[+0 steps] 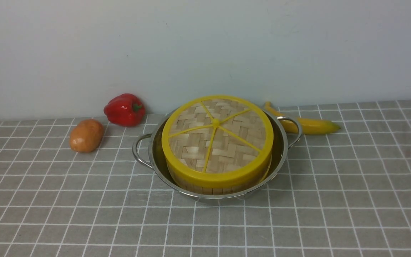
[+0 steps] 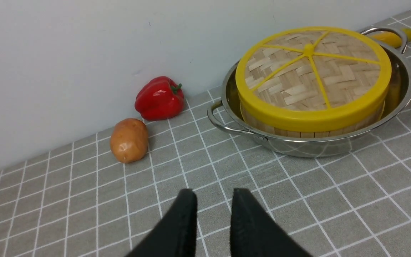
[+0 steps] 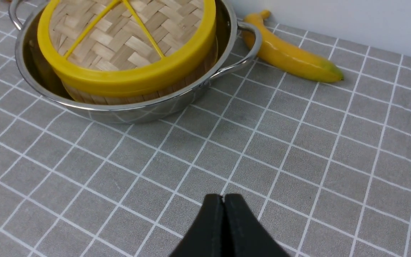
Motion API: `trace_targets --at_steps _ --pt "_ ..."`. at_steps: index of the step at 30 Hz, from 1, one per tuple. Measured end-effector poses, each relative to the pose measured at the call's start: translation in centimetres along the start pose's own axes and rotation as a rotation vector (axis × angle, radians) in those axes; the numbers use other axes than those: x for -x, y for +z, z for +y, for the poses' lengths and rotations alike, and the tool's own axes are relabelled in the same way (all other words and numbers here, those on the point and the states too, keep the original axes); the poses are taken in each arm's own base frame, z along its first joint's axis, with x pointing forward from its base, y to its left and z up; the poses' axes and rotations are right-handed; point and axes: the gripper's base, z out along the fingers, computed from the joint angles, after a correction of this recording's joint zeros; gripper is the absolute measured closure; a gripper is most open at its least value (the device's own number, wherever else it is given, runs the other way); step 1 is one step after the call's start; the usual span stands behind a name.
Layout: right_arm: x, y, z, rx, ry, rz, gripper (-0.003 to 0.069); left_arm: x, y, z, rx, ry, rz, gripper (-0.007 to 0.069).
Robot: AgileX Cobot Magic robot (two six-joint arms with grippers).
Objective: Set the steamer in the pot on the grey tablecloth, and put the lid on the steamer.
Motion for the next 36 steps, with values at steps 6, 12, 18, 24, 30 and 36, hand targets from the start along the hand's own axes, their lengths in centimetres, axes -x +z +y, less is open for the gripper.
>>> trace_targets --at_steps 6,12,18,24,30,36 --pt "0.0 -0.3 -0.1 -0.016 -0.047 -0.014 0.065 0.0 0.0 0.0 -0.001 -0.001 0.0 0.0467" --pt "-0.2 -4.5 -0.3 -0.057 -0.088 -0.207 0.0628 0.0 0.0 0.0 -0.001 -0.001 0.001 0.0459" --pt "-1.2 -8.8 -0.6 -0.134 -0.118 -0.415 0.0595 0.0 0.0 0.0 -0.001 -0.001 0.001 0.0447" --pt "-4.1 -9.3 -1.0 -0.244 -0.102 -0.502 0.0561 0.0 0.0 0.0 -0.001 -0.001 0.001 0.0435" --pt "-7.6 -6.6 -1.6 -0.315 0.018 -0.566 0.0522 0.0 0.0 0.0 -0.001 -0.001 0.001 0.043" --pt "-10.3 -3.4 -2.8 -0.374 0.134 -0.567 0.0492 0.0 0.0 0.0 -0.001 -0.001 0.001 0.0423"
